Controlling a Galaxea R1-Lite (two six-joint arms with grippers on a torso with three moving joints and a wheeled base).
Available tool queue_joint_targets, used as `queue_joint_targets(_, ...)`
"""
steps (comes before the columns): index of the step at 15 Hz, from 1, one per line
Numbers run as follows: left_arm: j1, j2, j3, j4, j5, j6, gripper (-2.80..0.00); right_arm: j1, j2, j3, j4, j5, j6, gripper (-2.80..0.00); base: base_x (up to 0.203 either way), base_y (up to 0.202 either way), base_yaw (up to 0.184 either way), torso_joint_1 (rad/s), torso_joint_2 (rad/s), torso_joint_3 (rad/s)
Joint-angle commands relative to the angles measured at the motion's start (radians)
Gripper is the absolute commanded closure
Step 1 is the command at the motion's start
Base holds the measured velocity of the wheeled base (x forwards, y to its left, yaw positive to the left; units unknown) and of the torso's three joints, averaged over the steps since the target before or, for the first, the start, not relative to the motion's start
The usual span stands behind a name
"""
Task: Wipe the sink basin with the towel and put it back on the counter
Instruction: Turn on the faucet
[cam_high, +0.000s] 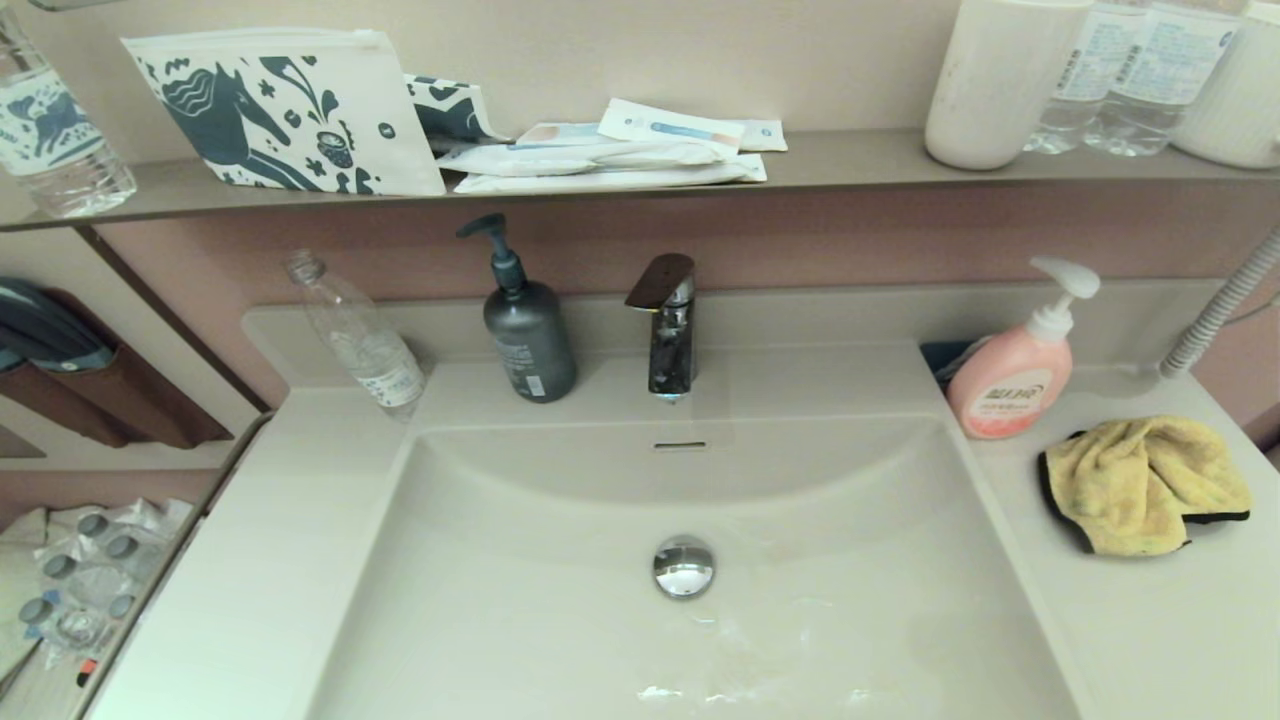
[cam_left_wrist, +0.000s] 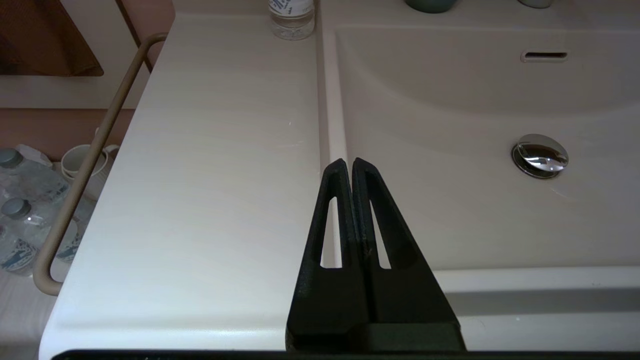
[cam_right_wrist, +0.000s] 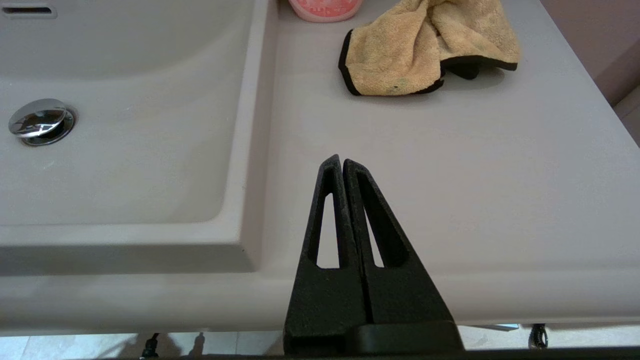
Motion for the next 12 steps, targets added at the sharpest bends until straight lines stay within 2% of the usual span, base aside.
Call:
queue_joint_targets(1, 0.0, 0.001, 0.0, 0.0, 0.0, -0.001, 0.0, 0.0, 0.0, 0.0, 0.0, 0.001, 0.0, 0.0, 0.0, 0.0, 0.0, 0.0, 0.0, 0.0)
queue_joint_targets(7, -0.001, 0.003, -0.011, -0.003, -0.003, 0.043, 0.0, 0.0, 0.0, 0.0, 0.0, 0.001, 0.0, 0.0, 0.0, 0.0, 0.0, 0.0, 0.0, 0.0)
queue_joint_targets(12, -0.002, 0.186, -0.124, -0.006, -0.08, 0.042, 0.0, 0.0, 0.0, 0.0, 0.0, 0.001, 0.0, 0.0, 0.0, 0.0, 0.0, 0.0, 0.0, 0.0)
